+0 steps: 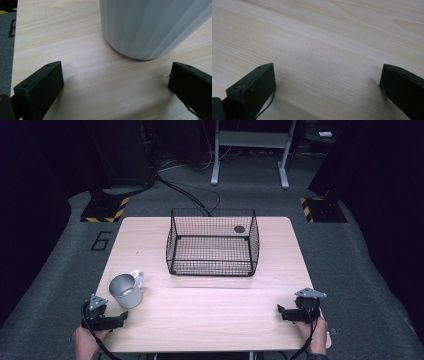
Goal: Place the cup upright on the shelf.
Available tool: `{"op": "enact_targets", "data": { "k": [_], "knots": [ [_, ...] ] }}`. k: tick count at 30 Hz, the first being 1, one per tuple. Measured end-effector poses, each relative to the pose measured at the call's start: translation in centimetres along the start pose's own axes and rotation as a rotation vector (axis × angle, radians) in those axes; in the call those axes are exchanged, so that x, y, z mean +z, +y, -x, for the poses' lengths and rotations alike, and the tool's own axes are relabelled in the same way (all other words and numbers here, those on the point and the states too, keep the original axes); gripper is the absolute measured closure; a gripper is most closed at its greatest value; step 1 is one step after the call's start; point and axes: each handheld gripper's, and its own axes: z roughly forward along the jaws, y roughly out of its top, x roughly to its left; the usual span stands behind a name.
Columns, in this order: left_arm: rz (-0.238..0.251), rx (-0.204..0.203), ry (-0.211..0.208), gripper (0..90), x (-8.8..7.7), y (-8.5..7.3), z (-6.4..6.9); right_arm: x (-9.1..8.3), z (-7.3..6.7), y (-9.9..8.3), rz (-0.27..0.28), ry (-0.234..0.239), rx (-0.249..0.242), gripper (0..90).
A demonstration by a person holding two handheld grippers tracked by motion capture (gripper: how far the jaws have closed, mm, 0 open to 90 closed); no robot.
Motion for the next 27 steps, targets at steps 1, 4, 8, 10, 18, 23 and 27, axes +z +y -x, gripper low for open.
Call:
{"op": "enact_targets", "data": {
  "k": [1, 4, 8, 10, 18, 23, 27],
  "knots": [
    [0.001, -0.002, -0.001, 0.1, 0.0, 0.0, 0.0, 0.0, 0.0, 0.0, 0.000, 0.000, 0.001, 0.0],
    [-0.002, -0.001, 0.005, 0.2, 0.0, 0.0, 0.0, 0.0, 0.0, 0.0, -0.001, 0.000, 0.005, 0.0],
    [0.011, 0.000, -0.013, 0.2, -0.1, 0.0, 0.2, 0.0, 0.0, 0.0, -0.003, 0.000, 0.001, 0.0],
    [0.022, -0.006, -0.024, 0.2, -0.3, 0.0, 0.3, 0.0, -0.1, 0.0, -0.006, 0.001, 0.008, 0.0],
    [0.062, -0.014, -0.058, 0.0, -1.1, 0.4, 0.8, 0.0, 0.0, 0.0, -0.001, 0.000, 0.002, 0.0],
    [0.116, -0.011, -0.079, 0.0, -1.9, 1.3, 1.0, 0.0, 0.0, 0.0, -0.004, 0.000, 0.002, 0.0],
    [0.133, -0.003, -0.097, 0.0, -2.3, 2.3, 1.1, 0.0, 0.0, 0.0, 0.000, -0.001, 0.003, 0.1]
  ]
}}
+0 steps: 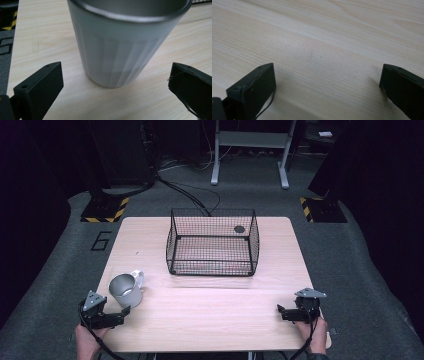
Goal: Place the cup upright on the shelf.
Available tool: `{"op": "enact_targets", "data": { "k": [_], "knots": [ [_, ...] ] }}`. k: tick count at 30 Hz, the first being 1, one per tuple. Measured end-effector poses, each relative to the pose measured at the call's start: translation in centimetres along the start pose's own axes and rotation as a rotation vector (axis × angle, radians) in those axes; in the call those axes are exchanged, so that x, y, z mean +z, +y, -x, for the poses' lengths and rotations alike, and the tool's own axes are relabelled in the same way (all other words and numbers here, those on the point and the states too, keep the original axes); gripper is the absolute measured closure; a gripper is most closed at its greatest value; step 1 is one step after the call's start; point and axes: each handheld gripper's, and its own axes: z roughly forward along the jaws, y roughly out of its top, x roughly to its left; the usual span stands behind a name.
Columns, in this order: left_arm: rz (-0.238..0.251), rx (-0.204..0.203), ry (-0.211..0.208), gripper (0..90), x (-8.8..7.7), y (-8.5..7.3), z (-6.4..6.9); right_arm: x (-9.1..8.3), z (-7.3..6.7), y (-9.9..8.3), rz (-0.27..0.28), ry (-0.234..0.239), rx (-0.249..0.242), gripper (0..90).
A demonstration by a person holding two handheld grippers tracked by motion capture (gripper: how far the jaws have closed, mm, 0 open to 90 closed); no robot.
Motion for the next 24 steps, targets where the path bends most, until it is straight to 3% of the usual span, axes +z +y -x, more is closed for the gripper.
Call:
{"op": "enact_targets", "data": {
  "k": [5, 8, 24],
  "knots": [
    [0.024, 0.018, -0.003, 0.0, 0.1, 0.9, 0.1, 0.0, 0.0, 0.0, 0.000, 0.000, 0.000, 0.1],
    [0.034, 0.003, -0.019, 0.0, 0.2, 1.3, -0.2, 0.0, 0.0, 0.0, 0.000, 0.000, 0.000, 0.1],
    [0.083, 0.009, -0.041, 0.0, 1.5, 3.5, 0.0, 0.0, 0.0, 0.0, -0.001, 0.000, 0.005, 0.0]
  ]
}}
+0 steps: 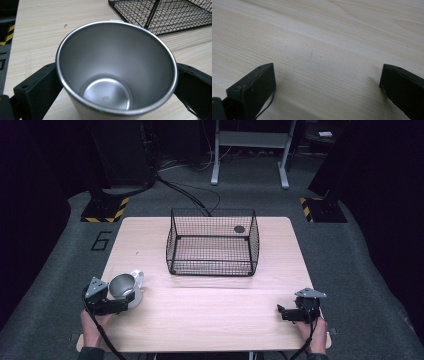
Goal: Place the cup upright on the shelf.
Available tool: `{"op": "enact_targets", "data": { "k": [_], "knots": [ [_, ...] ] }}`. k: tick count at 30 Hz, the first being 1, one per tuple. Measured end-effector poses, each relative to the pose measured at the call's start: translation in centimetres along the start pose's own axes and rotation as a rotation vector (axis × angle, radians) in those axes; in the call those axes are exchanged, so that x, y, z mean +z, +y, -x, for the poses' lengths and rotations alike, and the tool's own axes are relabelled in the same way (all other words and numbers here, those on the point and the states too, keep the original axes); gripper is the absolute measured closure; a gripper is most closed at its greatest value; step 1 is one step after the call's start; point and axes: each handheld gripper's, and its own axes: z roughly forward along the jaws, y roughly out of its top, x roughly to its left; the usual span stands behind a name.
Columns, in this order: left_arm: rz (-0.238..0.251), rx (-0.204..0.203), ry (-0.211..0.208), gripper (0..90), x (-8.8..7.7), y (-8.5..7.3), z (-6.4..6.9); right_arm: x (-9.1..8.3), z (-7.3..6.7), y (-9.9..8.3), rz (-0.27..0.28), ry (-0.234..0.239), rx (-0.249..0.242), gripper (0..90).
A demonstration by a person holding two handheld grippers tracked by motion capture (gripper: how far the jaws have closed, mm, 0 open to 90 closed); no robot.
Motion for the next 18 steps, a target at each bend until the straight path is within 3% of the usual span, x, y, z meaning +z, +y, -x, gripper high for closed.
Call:
{"op": "enact_targets", "data": {
  "k": [3, 10, 18],
  "knots": [
    [-0.013, 0.008, 0.000, 0.2, 0.31, 0.18, 0.04, 0.00, 0.00, 0.00, 0.001, 0.000, -0.002, 0.1],
    [0.012, 0.010, 0.015, 3.6, 0.68, 0.24, 0.11, 0.02, 0.06, -0.01, 0.002, -0.001, -0.006, 0.1],
    [0.015, 0.042, 0.014, 6.1, 0.64, 0.22, 0.03, 0.00, 0.04, 0.01, -0.003, 0.000, -0.002, 0.1]
  ]
}}
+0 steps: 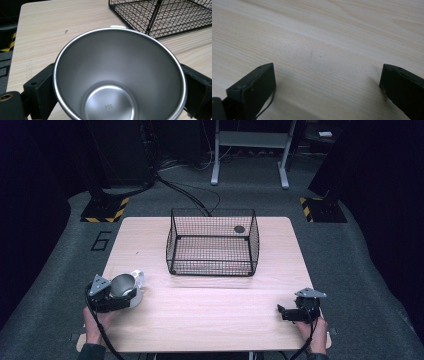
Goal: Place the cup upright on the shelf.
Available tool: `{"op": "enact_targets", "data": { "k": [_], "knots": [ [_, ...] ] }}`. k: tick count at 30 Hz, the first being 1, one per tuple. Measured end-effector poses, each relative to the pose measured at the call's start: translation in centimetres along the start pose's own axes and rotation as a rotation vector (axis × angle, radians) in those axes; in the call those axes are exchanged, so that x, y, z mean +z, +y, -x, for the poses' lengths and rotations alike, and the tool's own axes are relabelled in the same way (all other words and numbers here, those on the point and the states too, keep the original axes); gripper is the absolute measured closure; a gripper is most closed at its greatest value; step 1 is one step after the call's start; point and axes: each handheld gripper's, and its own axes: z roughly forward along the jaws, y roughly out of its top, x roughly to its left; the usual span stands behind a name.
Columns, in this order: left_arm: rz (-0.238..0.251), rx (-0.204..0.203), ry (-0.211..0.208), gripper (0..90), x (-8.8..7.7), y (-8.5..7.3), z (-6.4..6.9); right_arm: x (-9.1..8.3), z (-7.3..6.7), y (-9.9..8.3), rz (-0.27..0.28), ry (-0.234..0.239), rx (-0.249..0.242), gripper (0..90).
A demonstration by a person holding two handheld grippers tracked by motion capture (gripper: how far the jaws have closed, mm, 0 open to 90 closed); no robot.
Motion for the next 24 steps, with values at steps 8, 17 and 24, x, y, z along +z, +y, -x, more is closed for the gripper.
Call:
{"op": "enact_targets", "data": {
  "k": [8, 17, 24],
  "knots": [
    [-0.007, 0.033, 0.012, 6.5, 0.1, 0.3, 0.4, 0.0, 0.0, 0.0, -0.004, 0.001, 0.001, 0.1],
    [-0.005, 0.054, 0.006, 6.8, -0.1, 0.5, 0.5, 0.0, 0.0, 0.0, -0.003, 0.000, 0.001, 0.1],
    [0.008, 0.062, -0.012, 6.8, -0.6, 1.1, 0.6, 0.0, 0.0, 0.0, -0.001, 0.001, 0.000, 0.1]
  ]
}}
